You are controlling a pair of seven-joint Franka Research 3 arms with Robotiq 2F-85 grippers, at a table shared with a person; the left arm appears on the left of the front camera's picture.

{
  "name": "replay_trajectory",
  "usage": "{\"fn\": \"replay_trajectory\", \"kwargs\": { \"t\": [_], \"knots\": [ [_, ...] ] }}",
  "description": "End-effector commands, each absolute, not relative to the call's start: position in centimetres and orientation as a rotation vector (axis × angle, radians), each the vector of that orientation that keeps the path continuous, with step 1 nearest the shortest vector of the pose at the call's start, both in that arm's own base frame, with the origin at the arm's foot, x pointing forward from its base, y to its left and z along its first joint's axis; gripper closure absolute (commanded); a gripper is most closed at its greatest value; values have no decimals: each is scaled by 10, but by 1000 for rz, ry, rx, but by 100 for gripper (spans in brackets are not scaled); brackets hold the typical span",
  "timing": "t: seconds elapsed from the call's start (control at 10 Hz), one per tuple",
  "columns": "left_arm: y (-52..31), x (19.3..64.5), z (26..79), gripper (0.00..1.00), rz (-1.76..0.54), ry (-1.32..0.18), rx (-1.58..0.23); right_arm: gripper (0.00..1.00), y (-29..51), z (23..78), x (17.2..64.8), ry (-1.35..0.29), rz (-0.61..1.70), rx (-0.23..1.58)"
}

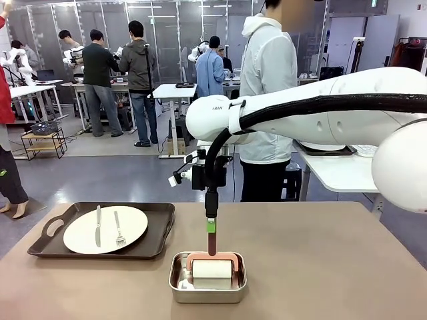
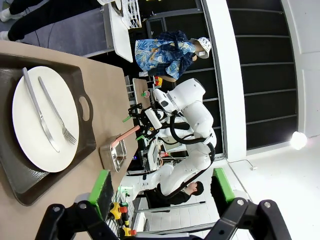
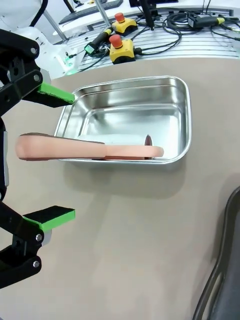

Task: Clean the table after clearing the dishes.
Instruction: When the left (or right) Handle tray is removed, use the left hand (or right hand) to clean the left (or right) side of the table with the Lint Roller.

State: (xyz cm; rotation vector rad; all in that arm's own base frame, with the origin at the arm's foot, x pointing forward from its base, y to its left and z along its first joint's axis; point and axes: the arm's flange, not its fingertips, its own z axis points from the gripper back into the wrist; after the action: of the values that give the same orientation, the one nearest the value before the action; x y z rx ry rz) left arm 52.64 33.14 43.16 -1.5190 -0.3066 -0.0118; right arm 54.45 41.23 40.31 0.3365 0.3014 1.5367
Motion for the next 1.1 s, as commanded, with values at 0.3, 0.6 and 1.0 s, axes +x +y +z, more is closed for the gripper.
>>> {"fn": "replay_trajectory", "kwargs": {
  "t": [0.3, 0.6, 1.0],
  "knots": [
    [333, 524, 432, 0, -12, -305, -1517, 0, 416, 404, 542, 324, 1511, 304],
    [333, 524, 432, 0, -12, -305, -1517, 18, 416, 397, 541, 326, 1500, 307],
    [333, 524, 432, 0, -12, -305, -1517, 57, 415, 397, 539, 320, 1497, 318]
  ]
}}
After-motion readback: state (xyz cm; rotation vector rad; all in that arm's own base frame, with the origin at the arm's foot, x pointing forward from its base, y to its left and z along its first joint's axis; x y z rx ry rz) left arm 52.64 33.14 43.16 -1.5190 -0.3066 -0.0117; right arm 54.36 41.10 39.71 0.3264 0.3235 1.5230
